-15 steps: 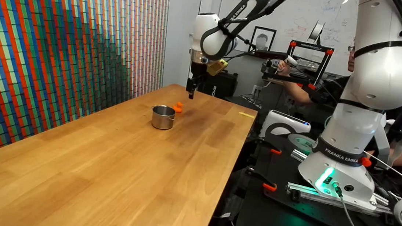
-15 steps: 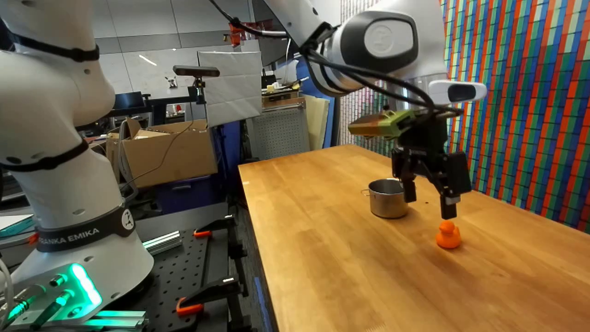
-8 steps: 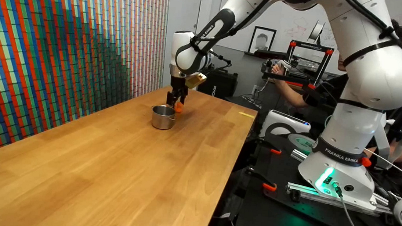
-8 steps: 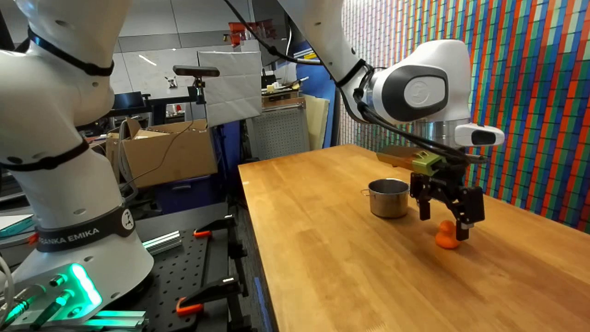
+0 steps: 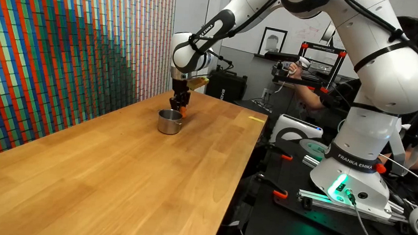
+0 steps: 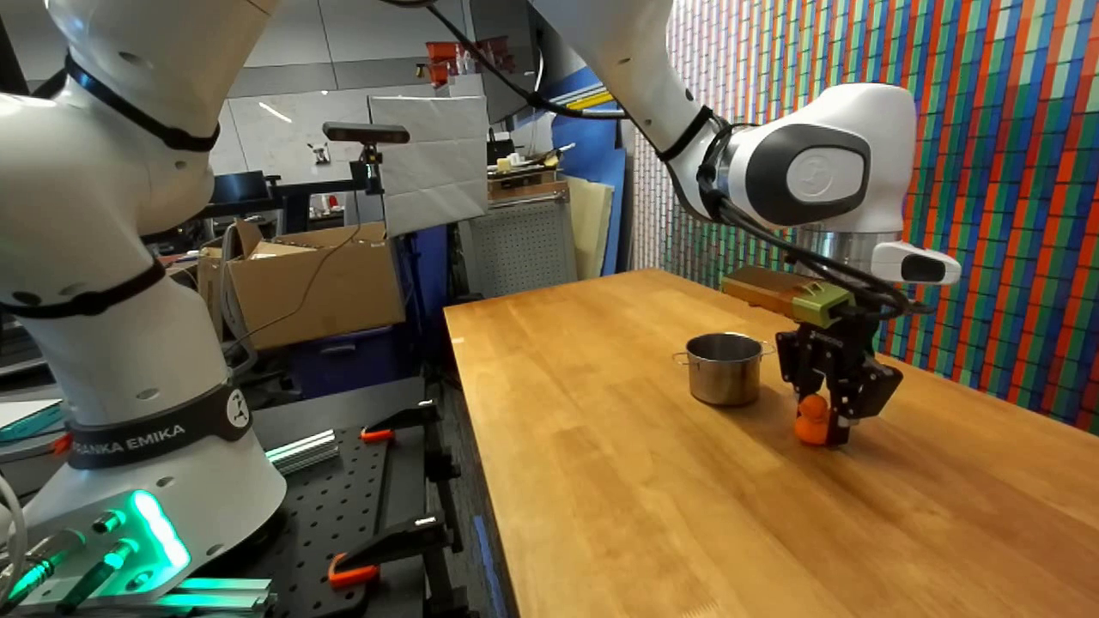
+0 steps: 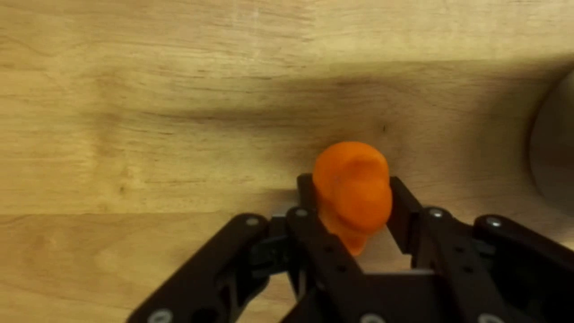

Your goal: Put the orange rubber duck into the pot

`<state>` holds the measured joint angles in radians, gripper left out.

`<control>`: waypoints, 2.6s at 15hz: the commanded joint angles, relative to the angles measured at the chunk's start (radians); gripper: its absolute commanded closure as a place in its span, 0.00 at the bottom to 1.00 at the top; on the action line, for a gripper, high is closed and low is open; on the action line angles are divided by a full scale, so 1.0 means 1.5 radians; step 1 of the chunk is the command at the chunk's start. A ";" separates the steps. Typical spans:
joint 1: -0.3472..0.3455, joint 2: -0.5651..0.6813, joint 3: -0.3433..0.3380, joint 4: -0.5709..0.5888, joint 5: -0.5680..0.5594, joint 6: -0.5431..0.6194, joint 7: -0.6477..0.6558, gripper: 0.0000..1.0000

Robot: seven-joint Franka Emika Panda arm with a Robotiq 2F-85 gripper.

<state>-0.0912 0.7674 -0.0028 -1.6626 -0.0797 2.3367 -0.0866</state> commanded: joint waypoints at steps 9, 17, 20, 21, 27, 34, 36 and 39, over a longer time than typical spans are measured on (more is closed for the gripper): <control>-0.012 -0.009 0.058 0.107 0.097 -0.209 -0.095 0.78; 0.000 -0.001 0.071 0.154 0.115 -0.310 -0.104 0.78; 0.004 -0.002 0.073 0.165 0.119 -0.344 -0.105 0.78; 0.004 -0.002 0.075 0.165 0.122 -0.348 -0.108 0.78; 0.011 0.003 0.087 0.150 0.143 -0.332 -0.124 0.34; 0.021 -0.002 0.081 0.171 0.130 -0.345 -0.123 0.00; 0.026 -0.008 0.075 0.180 0.117 -0.352 -0.119 0.00; 0.032 -0.032 0.066 0.178 0.092 -0.356 -0.119 0.00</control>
<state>-0.0636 0.7575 0.1222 -1.4122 0.0898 1.8458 -0.2569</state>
